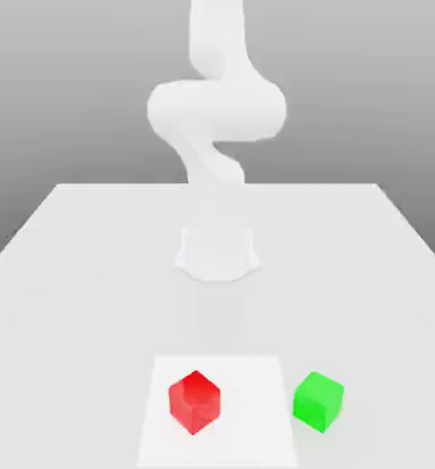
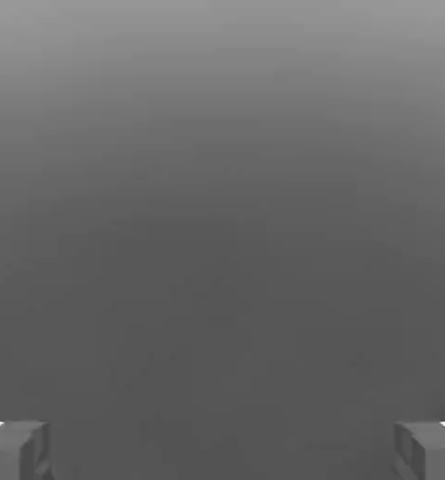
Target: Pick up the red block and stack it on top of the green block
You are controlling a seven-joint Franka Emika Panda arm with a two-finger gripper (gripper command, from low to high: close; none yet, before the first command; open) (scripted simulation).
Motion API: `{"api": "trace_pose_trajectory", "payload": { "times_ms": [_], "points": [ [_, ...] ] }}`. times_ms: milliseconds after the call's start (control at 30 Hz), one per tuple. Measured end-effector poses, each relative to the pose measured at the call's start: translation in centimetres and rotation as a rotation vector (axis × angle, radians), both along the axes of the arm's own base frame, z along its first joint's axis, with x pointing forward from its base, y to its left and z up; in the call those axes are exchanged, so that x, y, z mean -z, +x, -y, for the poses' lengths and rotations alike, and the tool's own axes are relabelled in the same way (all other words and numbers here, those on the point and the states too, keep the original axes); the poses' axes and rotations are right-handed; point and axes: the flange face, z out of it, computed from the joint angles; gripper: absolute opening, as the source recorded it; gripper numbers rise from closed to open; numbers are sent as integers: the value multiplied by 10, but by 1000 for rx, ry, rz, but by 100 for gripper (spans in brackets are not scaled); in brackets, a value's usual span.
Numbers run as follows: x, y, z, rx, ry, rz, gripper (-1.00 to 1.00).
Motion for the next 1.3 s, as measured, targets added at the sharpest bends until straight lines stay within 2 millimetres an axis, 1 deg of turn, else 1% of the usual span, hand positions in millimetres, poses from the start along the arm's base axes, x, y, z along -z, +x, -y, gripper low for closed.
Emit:
{"api": "trace_pose_trajectory", "payload": {
  "times_ms": [67,167,267,367,433,500,633,700,767,900,933,1100,1133,1200,1300],
  "points": [
    [42,26,2,64,29,-68,0],
    [105,54,7,157,69,-163,0],
    [169,72,13,250,109,-256,0],
    [235,81,20,345,148,-347,0],
    [278,82,24,409,175,-407,0],
    [320,78,27,474,201,-467,0],
    [401,60,32,608,255,-587,0],
    [438,46,32,671,280,-646,0],
    [464,41,31,694,289,-666,0],
    [510,39,30,700,292,-673,0],
    [517,39,30,700,291,-673,-100],
    [517,39,30,700,291,-671,-100],
    [520,39,30,700,291,-671,-100],
    [509,39,30,701,291,-672,-100],
    [479,40,30,701,292,-671,-100]
  ]
}}
